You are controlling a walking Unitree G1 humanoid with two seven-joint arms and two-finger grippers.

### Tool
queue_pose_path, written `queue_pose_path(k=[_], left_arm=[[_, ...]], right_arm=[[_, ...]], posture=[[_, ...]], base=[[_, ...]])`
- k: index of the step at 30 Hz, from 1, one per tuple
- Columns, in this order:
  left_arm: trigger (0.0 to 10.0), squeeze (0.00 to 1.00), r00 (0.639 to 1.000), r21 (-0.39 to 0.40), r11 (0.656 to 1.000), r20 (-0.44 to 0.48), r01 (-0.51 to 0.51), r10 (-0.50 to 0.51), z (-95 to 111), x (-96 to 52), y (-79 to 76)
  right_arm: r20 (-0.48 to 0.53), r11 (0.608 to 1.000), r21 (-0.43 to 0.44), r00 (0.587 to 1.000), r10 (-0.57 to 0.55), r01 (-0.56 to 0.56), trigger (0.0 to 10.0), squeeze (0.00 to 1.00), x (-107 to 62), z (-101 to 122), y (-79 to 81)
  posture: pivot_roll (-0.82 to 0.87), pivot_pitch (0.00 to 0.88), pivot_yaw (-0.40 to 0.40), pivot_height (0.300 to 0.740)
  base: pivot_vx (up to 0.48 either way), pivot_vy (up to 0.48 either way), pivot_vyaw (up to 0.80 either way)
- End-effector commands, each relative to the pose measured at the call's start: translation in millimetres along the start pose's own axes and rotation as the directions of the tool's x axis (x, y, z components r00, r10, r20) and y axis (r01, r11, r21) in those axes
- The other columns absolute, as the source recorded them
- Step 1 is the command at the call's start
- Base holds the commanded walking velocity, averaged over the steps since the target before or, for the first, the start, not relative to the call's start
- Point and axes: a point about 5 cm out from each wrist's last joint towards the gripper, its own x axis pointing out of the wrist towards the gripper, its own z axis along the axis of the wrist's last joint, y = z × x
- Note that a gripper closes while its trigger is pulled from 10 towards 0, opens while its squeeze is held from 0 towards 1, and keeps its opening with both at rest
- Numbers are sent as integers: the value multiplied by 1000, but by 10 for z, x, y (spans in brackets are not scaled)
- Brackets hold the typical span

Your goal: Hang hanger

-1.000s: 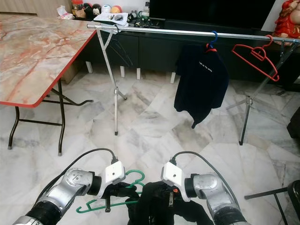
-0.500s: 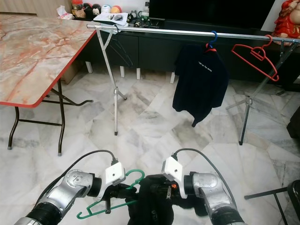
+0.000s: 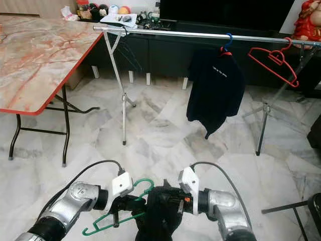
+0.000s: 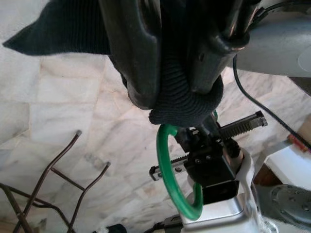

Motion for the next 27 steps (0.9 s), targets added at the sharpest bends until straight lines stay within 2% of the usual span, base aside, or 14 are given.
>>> queue_pose_path(k=[1,12,23,26,27], left_arm=[[0,0,1000,9,1000,8,-3,3,20,-5,-1],[0,0,1000,4,1000,9,-7,7,18,-4,0],[0,0,1000,-5,1000,20,-14,14,20,-1,-4],[0,0,999,-12,1000,21,-24,24,4,-10,-3],[0,0,999,-22,999,21,-32,32,-20,-22,-4]], right_arm=[[37,1000,1,999,-11,11,0,0,-23,30,1],[125,995,52,988,-89,83,0,0,-49,56,-17],[174,994,79,981,-91,78,0,0,-11,88,9],[213,987,92,966,-146,129,0,0,-32,116,-15],[252,977,102,945,-209,189,0,0,-64,157,-49]], posture=[[-3,130,-56,740],[-4,132,-53,740],[-3,136,-58,740],[-3,138,-57,740],[-7,140,-57,740]], base=[[0,0,0],[0,0,0],[0,0,0],[0,0,0],[0,0,0]])
